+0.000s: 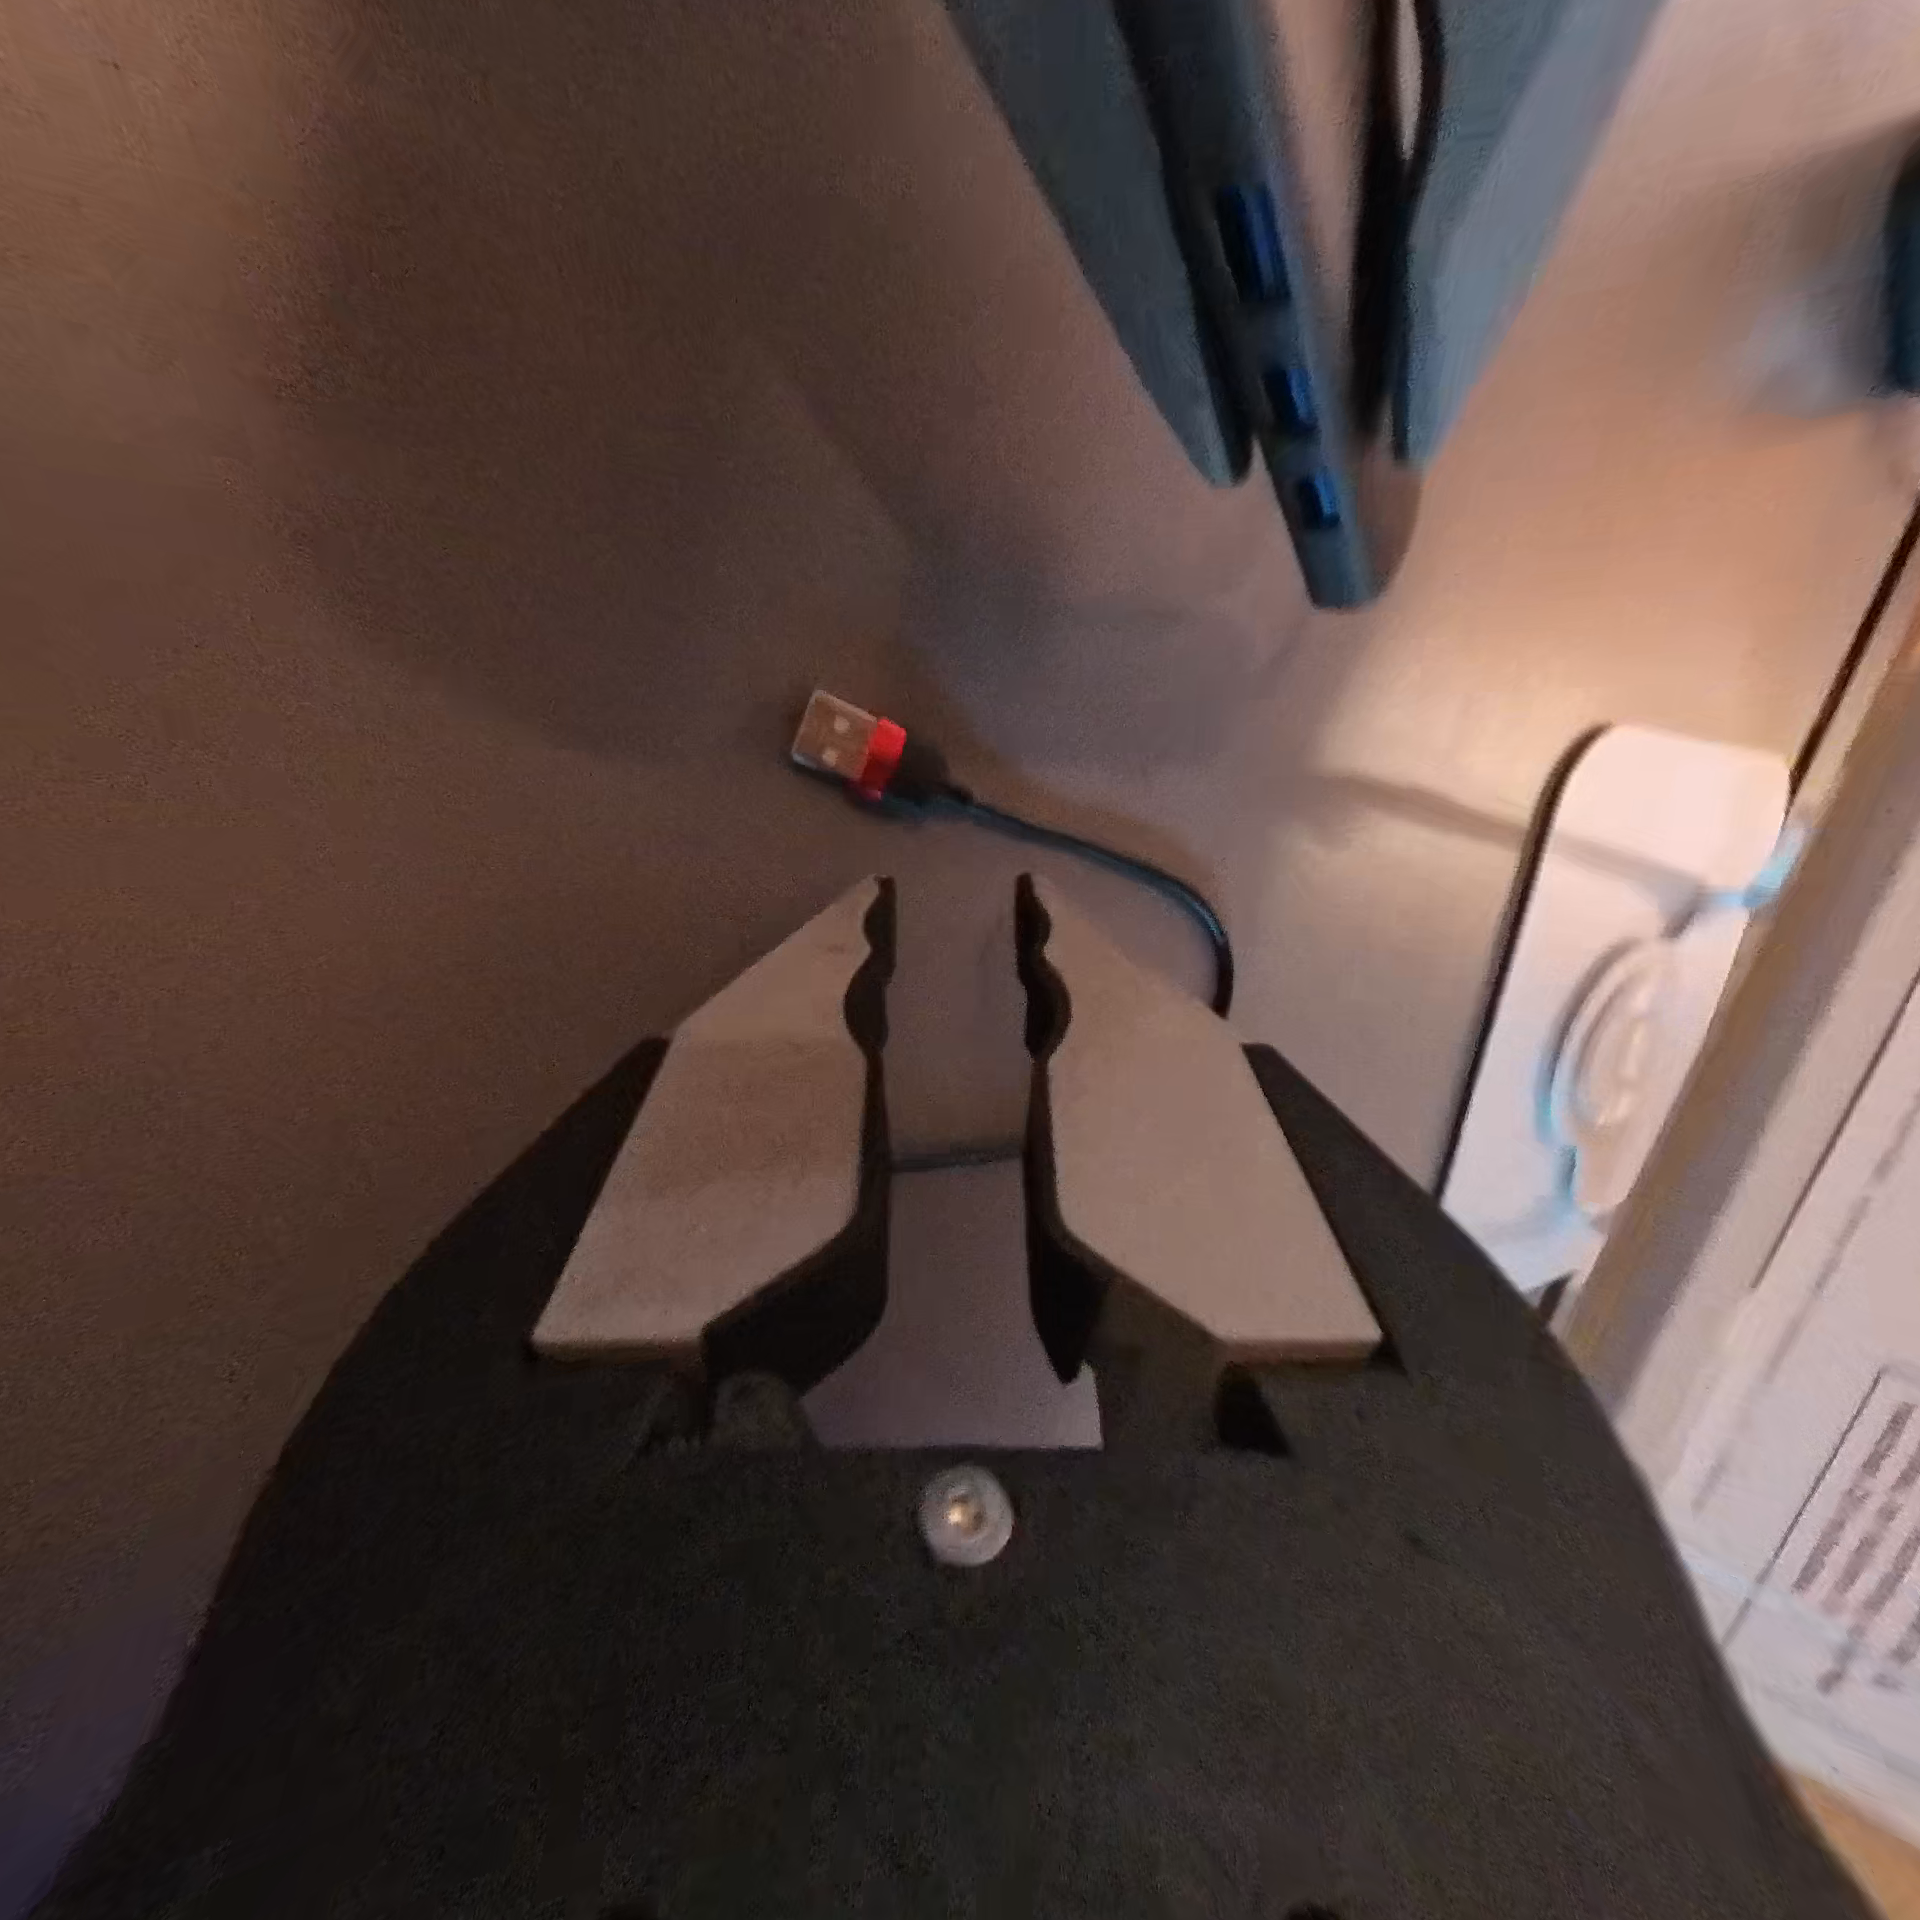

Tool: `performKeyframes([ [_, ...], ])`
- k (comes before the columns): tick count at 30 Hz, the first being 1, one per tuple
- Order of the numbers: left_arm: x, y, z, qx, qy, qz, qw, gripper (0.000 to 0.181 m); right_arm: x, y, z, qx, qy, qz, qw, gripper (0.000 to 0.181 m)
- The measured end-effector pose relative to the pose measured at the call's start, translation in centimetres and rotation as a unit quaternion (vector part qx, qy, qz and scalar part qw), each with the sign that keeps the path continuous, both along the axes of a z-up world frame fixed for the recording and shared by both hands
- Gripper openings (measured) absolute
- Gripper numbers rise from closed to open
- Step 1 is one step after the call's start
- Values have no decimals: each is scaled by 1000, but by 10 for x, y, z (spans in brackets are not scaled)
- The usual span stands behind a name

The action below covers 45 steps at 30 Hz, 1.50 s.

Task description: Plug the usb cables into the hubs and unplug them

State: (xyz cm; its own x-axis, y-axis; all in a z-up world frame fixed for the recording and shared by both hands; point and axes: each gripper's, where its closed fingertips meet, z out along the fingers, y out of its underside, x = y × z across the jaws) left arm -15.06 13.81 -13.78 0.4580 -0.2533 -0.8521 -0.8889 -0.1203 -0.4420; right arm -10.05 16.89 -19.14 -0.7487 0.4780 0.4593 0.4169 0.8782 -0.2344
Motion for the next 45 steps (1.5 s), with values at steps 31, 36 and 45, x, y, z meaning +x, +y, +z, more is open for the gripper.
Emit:
performKeyframes([
  [31, -17, -14, 26, 57, -4, 19, 998, 15, -14, -22, 1, -314, -170, -314, 880, 2],
  [36, -11, -15, 34, 68, -57, -1, 996, 15, -35, -25, 42, -320, 13, -213, 923, 10],
  [45, 18, -23, 35, 23, -185, -95, 978, 15, -53, -32, 56, -203, 170, -100, 959, 36],
])
